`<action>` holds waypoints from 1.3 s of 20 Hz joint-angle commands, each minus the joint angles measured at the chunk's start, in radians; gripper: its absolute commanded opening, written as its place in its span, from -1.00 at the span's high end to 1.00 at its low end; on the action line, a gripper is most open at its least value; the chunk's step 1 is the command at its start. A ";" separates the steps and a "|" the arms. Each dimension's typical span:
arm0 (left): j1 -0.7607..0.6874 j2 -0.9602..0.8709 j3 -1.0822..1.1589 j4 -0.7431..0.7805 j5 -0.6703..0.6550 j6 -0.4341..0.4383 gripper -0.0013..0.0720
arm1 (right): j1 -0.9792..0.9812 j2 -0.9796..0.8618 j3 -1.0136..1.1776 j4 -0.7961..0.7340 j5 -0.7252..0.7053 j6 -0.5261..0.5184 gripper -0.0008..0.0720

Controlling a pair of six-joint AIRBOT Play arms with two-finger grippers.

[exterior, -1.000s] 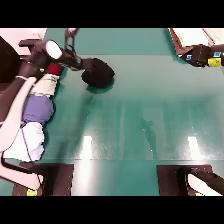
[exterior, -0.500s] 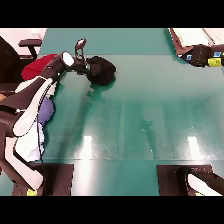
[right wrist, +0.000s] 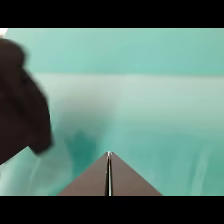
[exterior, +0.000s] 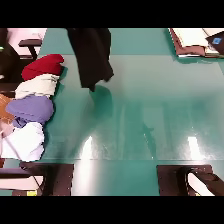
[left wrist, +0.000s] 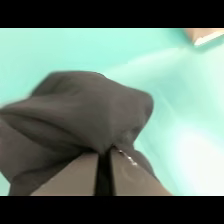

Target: Fold the shirts.

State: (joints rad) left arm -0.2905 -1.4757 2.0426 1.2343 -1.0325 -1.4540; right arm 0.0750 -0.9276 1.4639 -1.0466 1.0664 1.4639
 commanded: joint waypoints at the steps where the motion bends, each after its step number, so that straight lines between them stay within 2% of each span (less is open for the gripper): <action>1: -0.074 0.152 0.014 0.107 -0.196 0.015 0.91 | -0.038 0.056 0.000 0.000 -0.017 0.000 0.94; 4: -0.220 0.159 -0.085 0.125 -0.288 0.014 0.90 | -0.039 0.071 0.000 0.000 -0.016 0.000 0.94; 7: -0.364 0.140 -0.275 0.105 -0.234 0.015 0.86 | -0.039 0.073 0.000 0.002 0.008 0.000 0.94; 9: -0.424 0.122 -0.403 0.082 -0.122 0.014 -0.76 | -0.039 0.074 0.000 0.003 0.029 0.000 0.94; 10: -0.430 0.113 -0.443 0.083 -0.069 0.014 -0.82 | -0.039 0.074 0.000 0.003 0.038 0.000 0.94; 12: -0.396 0.106 -0.448 0.164 -0.053 -0.003 -0.82 | -0.039 0.074 0.000 0.003 0.053 0.000 0.94; 15: -0.217 0.105 -0.442 0.262 -0.060 -0.087 -0.82 | -0.039 0.074 0.000 0.005 0.069 0.000 0.94; 17: -0.066 0.084 -0.463 0.210 -0.052 -0.144 -0.82 | -0.039 0.073 0.000 0.005 0.071 0.000 0.94; 20: 0.090 -0.012 -0.489 0.048 -0.057 -0.138 -0.82 | -0.039 0.074 -0.001 0.005 0.074 0.000 0.94; 26: 0.114 -0.242 -0.510 -0.035 -0.059 -0.109 -0.82 | -0.039 0.063 -0.001 0.006 0.113 0.001 0.94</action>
State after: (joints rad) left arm -0.1970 -1.6253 1.5398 1.2518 -1.0931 -1.5703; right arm 0.0368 -0.8593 1.4631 -1.0409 1.1584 1.4639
